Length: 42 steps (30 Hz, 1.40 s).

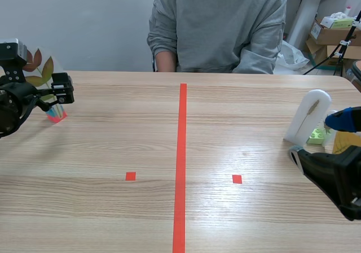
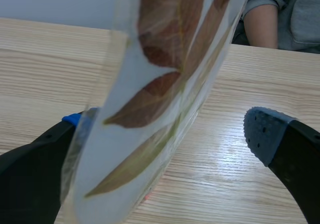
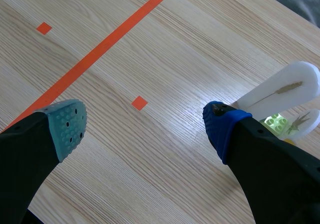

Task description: Do the leaf sorting experiment

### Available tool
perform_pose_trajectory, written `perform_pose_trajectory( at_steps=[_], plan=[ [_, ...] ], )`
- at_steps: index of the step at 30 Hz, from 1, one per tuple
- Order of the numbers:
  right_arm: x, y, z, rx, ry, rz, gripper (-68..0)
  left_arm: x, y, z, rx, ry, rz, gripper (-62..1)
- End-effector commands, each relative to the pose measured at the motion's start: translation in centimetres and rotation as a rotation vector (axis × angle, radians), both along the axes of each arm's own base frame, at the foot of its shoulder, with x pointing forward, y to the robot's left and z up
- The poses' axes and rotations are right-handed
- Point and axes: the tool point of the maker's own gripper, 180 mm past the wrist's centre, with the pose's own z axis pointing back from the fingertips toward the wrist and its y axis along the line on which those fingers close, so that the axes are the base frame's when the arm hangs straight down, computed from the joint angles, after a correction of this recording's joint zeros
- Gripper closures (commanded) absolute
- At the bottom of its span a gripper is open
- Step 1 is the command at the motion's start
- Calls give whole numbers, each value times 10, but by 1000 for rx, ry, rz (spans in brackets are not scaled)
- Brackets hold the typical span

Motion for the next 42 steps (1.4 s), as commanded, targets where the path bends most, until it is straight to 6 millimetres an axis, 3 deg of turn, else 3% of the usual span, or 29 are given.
perform_pose_trajectory(
  at_steps=[1, 11, 19, 22, 31, 37, 42],
  plan=[
    [5, -1, 7, 5, -28, -5, -477, 5, 13, 20, 26, -54, 13, -622],
    [4, -2, 7, 2, -27, -5, -477, -25, 47, 23, 130, -52, 30, -623],
    [4, -2, 6, -3, -25, -5, -477, -84, 46, 41, 232, -85, -22, -623],
    [4, -2, 6, -4, -25, -5, -477, -113, 29, 50, 266, -101, -75, -623],
    [4, -2, 6, -3, -24, -5, -477, -198, -53, 55, 269, -53, -304, -623],
    [4, -2, 6, -4, -23, -6, -477, -228, -98, 72, 187, -32, -428, -623],
    [1, -1, 2, -17, -3, 11, -477, -243, -121, 78, 181, 13, -518, -623]
  ],
)
